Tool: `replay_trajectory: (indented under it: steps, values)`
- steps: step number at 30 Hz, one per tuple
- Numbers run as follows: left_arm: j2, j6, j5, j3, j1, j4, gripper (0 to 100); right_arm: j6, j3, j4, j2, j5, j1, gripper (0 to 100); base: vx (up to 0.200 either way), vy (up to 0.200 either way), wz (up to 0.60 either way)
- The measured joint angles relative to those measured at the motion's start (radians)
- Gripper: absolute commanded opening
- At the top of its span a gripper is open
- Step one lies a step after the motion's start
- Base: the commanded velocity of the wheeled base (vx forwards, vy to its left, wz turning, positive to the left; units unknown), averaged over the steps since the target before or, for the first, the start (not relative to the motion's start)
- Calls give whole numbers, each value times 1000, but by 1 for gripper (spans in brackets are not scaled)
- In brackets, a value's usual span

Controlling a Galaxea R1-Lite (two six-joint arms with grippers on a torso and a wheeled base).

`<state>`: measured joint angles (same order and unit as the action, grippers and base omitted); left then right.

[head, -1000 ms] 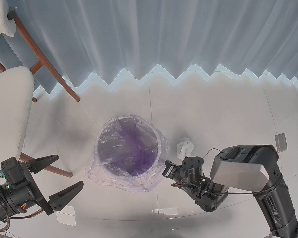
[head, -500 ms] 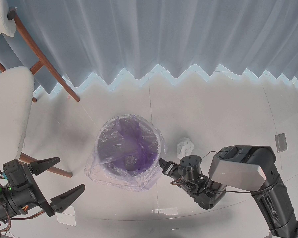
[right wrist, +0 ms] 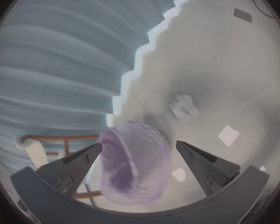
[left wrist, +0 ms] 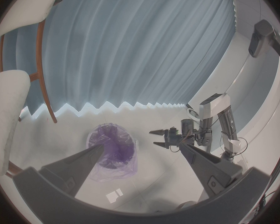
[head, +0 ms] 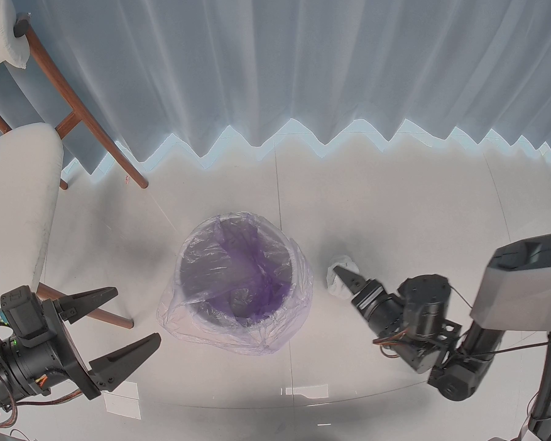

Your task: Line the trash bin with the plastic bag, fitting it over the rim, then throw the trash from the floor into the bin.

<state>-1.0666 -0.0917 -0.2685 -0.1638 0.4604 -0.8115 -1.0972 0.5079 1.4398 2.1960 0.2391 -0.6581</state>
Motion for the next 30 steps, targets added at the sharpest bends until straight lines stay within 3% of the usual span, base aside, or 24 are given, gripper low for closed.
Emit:
replay_trajectory:
  steps: [8, 14, 18, 23, 30]
  values:
    - [-8, -107, 2, -25, 18, 1, 100, -85, -206, 112, -251, 115, 103, 100, 0, 0, 0]
    - [-32, -154, 3, -32, 27, 2, 100, -283, -292, 112, -394, 141, 173, 100, 0, 0, 0]
    - [-54, -241, 4, -41, 28, 5, 100, -336, -348, 112, -508, 116, 180, 100, 0, 0, 0]
    - [-103, -395, 16, -63, 20, 17, 100, -386, -451, 113, -647, 32, 167, 100, 0, 0, 0]
    - [-237, -421, 53, -72, -3, 12, 100, -443, -483, 114, -662, 8, 220, 100, 0, 0, 0]
